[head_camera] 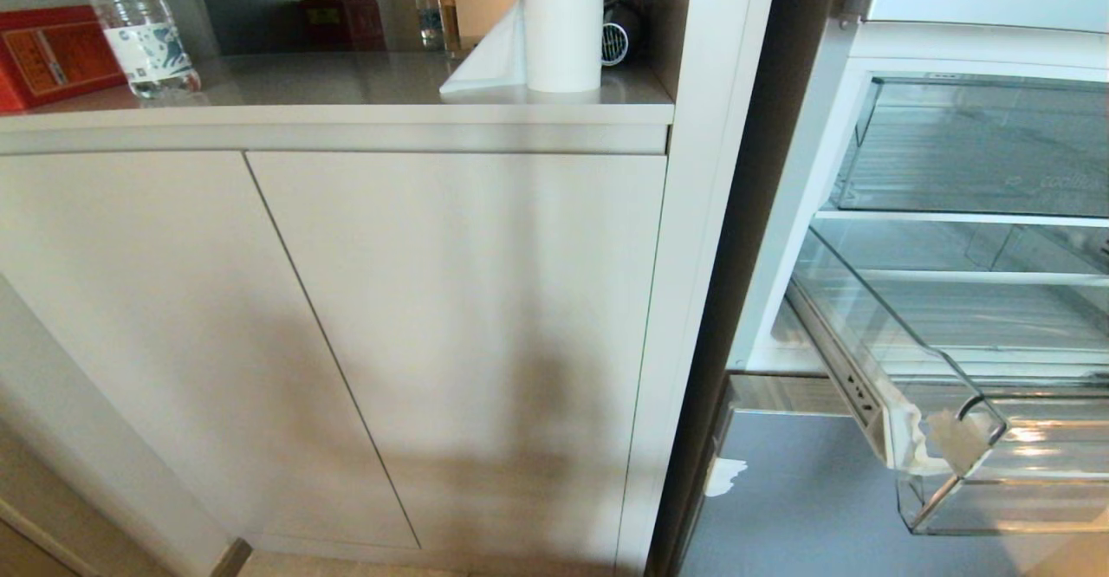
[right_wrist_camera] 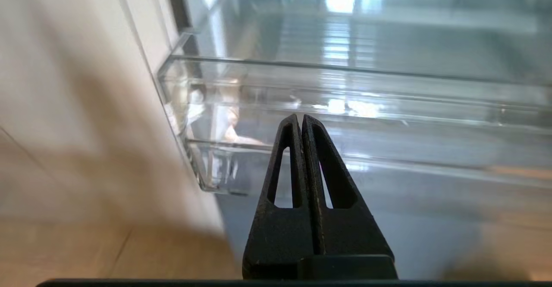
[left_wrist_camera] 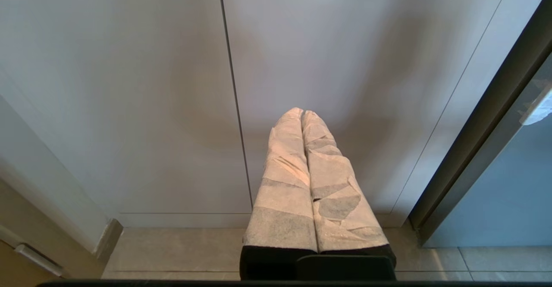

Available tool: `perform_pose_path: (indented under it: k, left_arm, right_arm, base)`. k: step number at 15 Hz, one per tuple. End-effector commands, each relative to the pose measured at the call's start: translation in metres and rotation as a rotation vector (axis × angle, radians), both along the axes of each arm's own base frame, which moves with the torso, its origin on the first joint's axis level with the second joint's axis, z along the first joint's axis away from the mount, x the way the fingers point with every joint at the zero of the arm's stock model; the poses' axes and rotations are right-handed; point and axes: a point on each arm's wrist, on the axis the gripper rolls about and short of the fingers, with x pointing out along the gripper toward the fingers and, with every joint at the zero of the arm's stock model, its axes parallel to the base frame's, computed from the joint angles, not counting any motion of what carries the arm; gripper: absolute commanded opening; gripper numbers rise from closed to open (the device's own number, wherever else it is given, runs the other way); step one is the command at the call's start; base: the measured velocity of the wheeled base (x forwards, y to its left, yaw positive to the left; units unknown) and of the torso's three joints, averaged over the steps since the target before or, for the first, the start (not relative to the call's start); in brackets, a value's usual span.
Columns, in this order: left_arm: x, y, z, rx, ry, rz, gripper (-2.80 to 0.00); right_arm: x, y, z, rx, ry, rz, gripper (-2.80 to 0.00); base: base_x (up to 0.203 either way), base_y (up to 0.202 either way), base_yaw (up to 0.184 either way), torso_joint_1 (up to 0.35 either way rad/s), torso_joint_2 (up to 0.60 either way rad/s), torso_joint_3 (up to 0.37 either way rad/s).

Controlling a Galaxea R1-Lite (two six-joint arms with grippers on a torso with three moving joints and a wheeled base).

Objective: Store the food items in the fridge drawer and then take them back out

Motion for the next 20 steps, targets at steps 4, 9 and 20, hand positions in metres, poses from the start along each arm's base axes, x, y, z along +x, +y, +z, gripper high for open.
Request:
perform_pose_path:
  k: [4,9,20]
  left_arm:
    - [0.000,0.000,0.000,0.000,0.001,0.000,-2.80]
    - [0.000,0.000,0.000,0.000,0.001,0.000,-2.80]
    - [0.000,0.000,0.000,0.000,0.001,0.000,-2.80]
  right_arm:
    - [-0.021,-0.001,-0.089,-0.142,-0.068,0.005,-2.80]
    - [-0.026,-0.001,-0.125,-0.018,-0.016,-0.022,-2.80]
    - [-0.026,-0.001,-0.125,-0.002,-0.016,-0.038,-2.80]
  base:
    - [0.000,0.000,0.000,0.000,0.00,0.000]
    - [0.000,0.000,0.000,0.000,0.00,0.000]
    - [0.000,0.002,-0.039,0.001,0.00,0.001]
